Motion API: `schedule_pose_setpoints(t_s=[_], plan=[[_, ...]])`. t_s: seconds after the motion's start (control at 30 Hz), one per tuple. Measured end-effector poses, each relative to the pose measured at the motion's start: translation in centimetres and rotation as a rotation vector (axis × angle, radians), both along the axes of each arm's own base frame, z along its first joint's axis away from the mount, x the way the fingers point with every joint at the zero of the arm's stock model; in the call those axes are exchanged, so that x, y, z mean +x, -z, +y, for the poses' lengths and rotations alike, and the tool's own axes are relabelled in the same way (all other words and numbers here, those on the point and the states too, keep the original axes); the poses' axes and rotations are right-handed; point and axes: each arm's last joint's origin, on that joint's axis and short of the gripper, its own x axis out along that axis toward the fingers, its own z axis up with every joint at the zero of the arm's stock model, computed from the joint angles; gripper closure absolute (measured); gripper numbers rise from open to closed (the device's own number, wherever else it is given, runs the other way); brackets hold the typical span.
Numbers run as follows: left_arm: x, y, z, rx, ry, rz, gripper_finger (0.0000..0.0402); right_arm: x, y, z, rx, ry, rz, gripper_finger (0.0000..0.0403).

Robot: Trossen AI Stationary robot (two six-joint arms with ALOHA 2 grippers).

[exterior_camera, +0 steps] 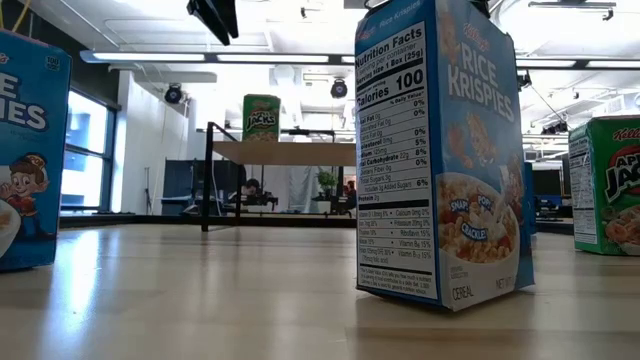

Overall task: Stack cereal on shelf
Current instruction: Put the right red cereal box on the shelf

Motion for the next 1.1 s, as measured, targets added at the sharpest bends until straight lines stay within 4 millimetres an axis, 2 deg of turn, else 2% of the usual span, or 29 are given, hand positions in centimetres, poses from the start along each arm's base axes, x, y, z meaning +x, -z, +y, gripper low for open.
schedule_pose_setpoints(t_s=[0.2,0.43,0.57,0.9,1.1], plan=[[0.0,0.0,0.0,0.0,0.0,0.0,0.0171,0.0,0.0,0.0,0.002,-0.002,-0.002,0.0238],[0.0,0.0,0.0,0.0,0.0,0.0,0.0171,0.0,0.3,-0.2,-0.001,0.008,0.016,0.0192],[0.0,0.0,0.0,0.0,0.0,0.0,0.0171,0.1,0.2,-0.2,-0.008,0.008,0.008,0.0178],[0.0,0.0,0.0,0.0,0.0,0.0,0.0171,0.0,-1.1,-0.2,-0.064,0.023,0.001,0.0173],[0.0,0.0,0.0,0.0,0.0,0.0,0.0171,-0.3,-1.0,0.1,-0.035,0.025,0.035,0.0173]])
